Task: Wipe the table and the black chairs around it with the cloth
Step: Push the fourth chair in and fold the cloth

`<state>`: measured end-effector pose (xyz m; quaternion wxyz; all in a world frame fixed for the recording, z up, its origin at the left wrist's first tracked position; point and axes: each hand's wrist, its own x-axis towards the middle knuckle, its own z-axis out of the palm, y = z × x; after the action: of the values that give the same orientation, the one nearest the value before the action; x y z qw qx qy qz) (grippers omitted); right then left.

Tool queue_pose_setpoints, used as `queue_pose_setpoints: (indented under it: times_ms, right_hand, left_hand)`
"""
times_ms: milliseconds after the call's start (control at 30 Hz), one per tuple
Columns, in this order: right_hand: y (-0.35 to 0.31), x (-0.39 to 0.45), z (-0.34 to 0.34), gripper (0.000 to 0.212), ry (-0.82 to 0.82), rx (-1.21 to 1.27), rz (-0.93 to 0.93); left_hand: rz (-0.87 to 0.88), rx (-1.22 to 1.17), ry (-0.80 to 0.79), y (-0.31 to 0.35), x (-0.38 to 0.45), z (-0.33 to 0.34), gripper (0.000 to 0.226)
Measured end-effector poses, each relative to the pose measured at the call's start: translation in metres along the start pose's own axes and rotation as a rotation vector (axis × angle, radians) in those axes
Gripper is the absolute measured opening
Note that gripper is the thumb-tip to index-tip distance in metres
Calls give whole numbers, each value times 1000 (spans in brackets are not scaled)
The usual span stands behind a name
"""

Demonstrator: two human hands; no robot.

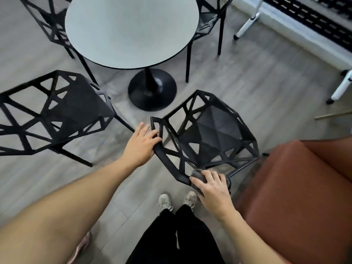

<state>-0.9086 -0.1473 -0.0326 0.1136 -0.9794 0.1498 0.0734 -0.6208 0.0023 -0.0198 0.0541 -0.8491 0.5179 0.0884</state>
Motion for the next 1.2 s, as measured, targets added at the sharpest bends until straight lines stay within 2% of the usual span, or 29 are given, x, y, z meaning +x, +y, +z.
queue_pose_setpoints:
  times_ms: [133, 300, 400, 533, 700, 867, 933, 1000, 1033, 1133, 1200]
  right_hand:
    - [27, -12, -11, 48, -15, -125, 48]
    - [72, -16, -27, 30, -15, -309, 111]
    - [103, -9, -36, 28, -21, -392, 114]
    - [138, 13, -47, 31, -46, -448, 128]
    - [199, 45, -63, 26, 7, -480, 32]
    - [278, 90, -83, 22, 50, -500, -52]
    - [307, 109, -94, 22, 43, -505, -62]
    - [337, 129, -103, 22, 49, -518, -82]
    - [351, 139, -107, 22, 45, -528, -93]
    - [393, 164, -120, 24, 17, -555, -114]
    - [417, 177, -127, 21, 16, -554, -112]
  left_hand:
    - [4, -26, 57, 22, -25, 10, 25]
    - [14, -157, 37, 54, -45, 15, 24]
    - [-16, -251, -27, 79, -54, 16, 31]
    - [-29, -244, -141, 109, -53, 16, 36]
    - [-67, -247, -212, 150, -17, 14, 41]
    - [-132, -245, -204, 201, 34, -3, 40]
    - [-145, -206, -199, 226, 59, -16, 33]
    - [-166, -237, -231, 248, 84, -24, 9]
    - [-187, -254, -240, 258, 97, -25, 5]
    - [-246, -257, -221, 287, 136, -35, 10]
    - [-258, -272, -283, 303, 163, -40, 10]
